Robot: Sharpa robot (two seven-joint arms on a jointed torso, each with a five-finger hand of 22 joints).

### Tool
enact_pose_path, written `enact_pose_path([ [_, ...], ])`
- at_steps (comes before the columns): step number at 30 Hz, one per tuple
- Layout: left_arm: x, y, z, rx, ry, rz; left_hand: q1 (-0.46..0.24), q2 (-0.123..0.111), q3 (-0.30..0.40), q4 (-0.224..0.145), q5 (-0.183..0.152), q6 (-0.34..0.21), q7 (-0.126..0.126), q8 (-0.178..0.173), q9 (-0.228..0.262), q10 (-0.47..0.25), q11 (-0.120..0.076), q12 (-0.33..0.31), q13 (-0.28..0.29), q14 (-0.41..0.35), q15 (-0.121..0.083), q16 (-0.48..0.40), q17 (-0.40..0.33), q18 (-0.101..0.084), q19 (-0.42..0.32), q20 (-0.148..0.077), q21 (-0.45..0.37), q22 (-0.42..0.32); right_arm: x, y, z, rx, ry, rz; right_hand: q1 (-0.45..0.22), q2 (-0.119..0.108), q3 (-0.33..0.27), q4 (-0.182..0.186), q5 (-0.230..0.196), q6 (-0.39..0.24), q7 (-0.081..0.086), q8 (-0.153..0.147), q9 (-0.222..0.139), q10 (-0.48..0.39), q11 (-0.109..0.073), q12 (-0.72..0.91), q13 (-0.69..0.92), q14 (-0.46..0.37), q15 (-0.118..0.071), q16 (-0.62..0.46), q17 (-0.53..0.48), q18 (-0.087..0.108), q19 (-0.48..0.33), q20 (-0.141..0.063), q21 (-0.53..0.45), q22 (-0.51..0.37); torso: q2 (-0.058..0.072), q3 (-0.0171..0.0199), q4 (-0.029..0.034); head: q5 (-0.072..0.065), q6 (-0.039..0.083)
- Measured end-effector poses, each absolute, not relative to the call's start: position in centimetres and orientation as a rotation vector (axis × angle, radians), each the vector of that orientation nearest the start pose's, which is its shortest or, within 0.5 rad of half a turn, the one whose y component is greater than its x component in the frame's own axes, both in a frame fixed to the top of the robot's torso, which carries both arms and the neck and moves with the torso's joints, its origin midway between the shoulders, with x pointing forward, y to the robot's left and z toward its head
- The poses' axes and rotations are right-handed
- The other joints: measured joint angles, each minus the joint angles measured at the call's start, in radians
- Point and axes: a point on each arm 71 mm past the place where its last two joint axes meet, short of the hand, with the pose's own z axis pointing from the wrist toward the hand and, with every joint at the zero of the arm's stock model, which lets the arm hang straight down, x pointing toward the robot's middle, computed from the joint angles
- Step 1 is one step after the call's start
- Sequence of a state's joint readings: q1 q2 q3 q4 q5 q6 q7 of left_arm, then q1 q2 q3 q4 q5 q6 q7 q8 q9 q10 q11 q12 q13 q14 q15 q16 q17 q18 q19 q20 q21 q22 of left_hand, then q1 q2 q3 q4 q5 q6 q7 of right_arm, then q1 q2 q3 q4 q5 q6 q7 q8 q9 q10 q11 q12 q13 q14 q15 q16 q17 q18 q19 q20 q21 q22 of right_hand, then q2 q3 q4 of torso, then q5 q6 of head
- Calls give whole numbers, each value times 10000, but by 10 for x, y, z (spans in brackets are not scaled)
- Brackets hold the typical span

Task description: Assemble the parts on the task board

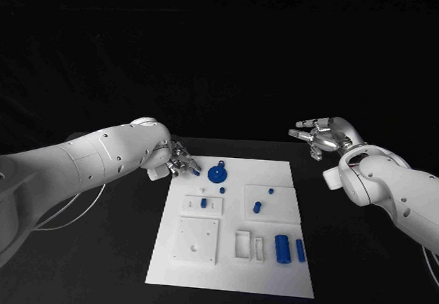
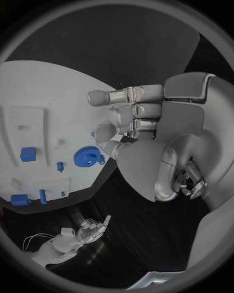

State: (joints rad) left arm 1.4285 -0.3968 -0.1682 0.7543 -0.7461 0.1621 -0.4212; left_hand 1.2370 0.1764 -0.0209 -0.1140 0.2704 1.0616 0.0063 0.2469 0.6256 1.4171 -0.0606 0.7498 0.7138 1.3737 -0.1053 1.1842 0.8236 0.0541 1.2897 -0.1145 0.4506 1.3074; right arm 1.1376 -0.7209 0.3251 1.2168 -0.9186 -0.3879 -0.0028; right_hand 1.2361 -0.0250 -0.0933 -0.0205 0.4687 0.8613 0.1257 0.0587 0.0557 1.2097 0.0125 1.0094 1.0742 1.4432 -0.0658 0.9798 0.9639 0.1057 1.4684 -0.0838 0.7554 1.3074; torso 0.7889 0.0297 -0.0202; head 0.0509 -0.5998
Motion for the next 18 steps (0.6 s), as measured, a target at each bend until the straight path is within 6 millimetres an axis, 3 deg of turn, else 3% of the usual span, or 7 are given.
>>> enact_pose_path([
  [11, 615, 214, -161, -5522, 21647, -4040, -90, 54, -25, -31, 813, -70, 8, 1, 1, 70, -70, -56, 1, 40, -40, 40, 0, 0, 0, 0, 40, 1, 566, -260, -112, 6095, 13700, 9041, 0, 0, 0, 0, 0, 0, 0, 0, 0, 0, 0, 0, 0, 0, 0, 0, 0, -51, 0, 0, 0, -1, 0, 1, 5, 15, 23],
  [18, 612, 216, -162, -5616, 21554, -4154, -341, -73, 47, -105, 1255, -71, 10, 160, 2, 180, -106, -146, -1, 94, -87, 39, 48, 0, 0, 0, 40, 7, 566, -260, -112, 6100, 13700, 9036, 0, -1, 0, -1, 0, 0, 0, 0, 0, 0, 0, 0, 0, 0, 0, 0, 0, -54, 0, 0, 0, -1, -10, 0, 12, 49, 31],
])
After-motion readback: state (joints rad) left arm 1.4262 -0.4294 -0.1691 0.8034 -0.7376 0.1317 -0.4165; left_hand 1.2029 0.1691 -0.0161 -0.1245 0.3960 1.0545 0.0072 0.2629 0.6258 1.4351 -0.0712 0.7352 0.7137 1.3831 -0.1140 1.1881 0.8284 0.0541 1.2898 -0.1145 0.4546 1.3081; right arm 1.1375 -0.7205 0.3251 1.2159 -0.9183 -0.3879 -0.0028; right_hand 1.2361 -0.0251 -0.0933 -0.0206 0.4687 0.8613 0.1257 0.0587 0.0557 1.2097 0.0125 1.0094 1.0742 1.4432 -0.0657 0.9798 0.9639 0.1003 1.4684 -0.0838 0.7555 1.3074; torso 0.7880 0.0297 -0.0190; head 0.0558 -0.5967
